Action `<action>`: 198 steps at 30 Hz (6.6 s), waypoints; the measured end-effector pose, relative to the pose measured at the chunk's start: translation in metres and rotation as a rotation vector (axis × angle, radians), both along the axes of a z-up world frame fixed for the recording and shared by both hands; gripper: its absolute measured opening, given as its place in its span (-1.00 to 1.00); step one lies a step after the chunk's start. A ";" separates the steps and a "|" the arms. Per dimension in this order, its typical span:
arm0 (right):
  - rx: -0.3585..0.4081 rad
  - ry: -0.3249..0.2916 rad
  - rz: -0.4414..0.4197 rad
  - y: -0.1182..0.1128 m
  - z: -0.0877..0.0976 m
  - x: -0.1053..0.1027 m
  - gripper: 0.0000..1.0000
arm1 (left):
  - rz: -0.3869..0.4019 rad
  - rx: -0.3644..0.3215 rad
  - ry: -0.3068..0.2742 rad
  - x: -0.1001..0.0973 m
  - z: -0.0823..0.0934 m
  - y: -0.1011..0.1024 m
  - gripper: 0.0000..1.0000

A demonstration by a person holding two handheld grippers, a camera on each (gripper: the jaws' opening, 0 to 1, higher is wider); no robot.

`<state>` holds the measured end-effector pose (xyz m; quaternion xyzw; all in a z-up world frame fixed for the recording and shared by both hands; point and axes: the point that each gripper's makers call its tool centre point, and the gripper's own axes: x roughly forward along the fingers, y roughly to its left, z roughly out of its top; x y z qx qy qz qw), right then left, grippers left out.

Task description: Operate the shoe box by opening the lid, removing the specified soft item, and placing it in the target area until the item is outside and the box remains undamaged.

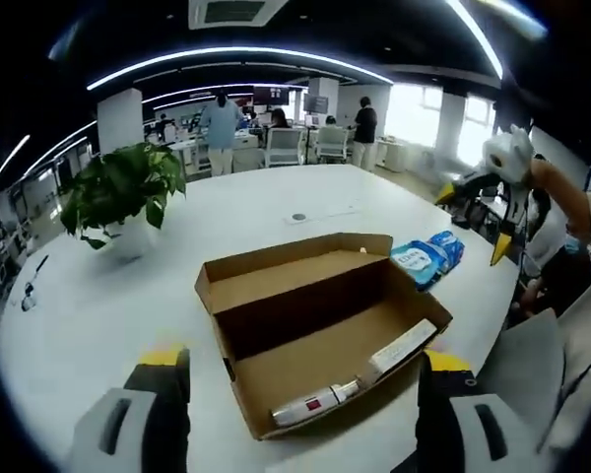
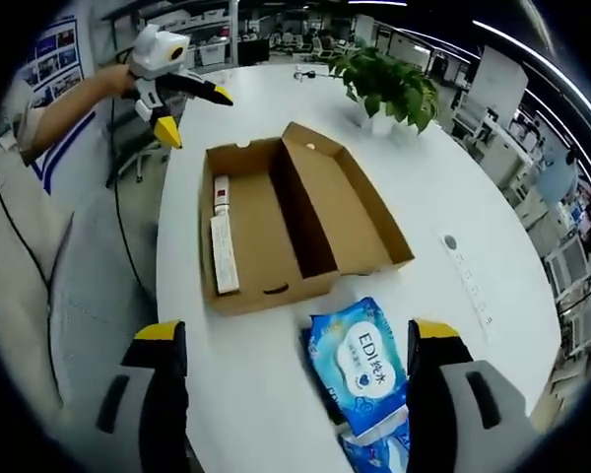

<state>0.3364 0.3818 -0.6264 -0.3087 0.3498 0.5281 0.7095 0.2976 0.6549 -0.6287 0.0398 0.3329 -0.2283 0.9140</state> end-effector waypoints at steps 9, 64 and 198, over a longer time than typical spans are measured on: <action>-0.020 0.027 0.083 0.026 -0.024 0.001 0.68 | 0.070 -0.011 0.042 -0.006 -0.025 0.020 0.83; -0.089 0.194 0.370 0.104 -0.120 -0.033 -0.08 | 0.384 -0.160 0.227 -0.001 -0.093 0.049 -0.73; -0.220 -0.093 0.050 -0.154 -0.006 0.109 -0.70 | 0.524 -0.054 0.251 -0.013 -0.098 0.055 -0.93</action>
